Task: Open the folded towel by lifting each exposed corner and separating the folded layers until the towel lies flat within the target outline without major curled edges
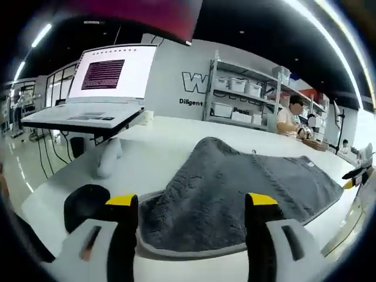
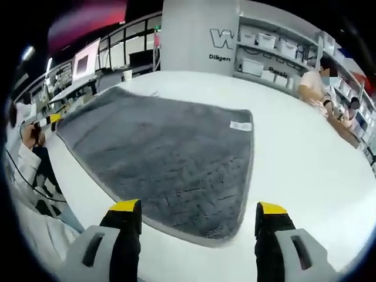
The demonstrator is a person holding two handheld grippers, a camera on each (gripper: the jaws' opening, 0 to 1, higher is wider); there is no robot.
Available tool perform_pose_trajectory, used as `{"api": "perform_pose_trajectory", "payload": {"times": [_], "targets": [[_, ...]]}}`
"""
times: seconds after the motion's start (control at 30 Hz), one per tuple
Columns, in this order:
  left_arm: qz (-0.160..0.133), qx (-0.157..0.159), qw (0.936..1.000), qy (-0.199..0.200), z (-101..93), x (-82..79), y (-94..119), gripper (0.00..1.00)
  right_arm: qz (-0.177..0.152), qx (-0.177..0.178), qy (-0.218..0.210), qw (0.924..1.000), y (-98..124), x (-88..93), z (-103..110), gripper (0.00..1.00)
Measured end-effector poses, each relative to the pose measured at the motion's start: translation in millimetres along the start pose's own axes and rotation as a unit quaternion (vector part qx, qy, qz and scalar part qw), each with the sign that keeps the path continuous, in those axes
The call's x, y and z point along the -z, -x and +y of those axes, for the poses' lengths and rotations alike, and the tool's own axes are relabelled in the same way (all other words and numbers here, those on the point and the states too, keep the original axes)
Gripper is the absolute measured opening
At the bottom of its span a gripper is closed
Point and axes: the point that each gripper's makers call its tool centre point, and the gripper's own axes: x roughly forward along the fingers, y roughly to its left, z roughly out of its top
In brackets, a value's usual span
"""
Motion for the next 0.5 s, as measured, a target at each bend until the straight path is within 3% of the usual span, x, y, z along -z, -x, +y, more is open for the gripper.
{"api": "perform_pose_trajectory", "payload": {"times": [0.2,0.4,0.5], "targets": [[0.025,0.044,0.9987,-0.009,-21.6,4.3,-5.6,0.98,-0.010,0.010,-0.020,0.9997,3.6,0.5,-9.3,0.72],[0.035,0.068,0.9967,-0.028,-37.2,5.1,-4.8,0.99,-0.027,0.040,-0.060,0.9970,6.3,3.8,-28.7,0.64],[0.018,0.069,0.9961,-0.051,-39.6,-1.1,-4.5,0.99,-0.035,0.064,-0.072,0.9948,6.2,7.4,-42.5,0.49]]}}
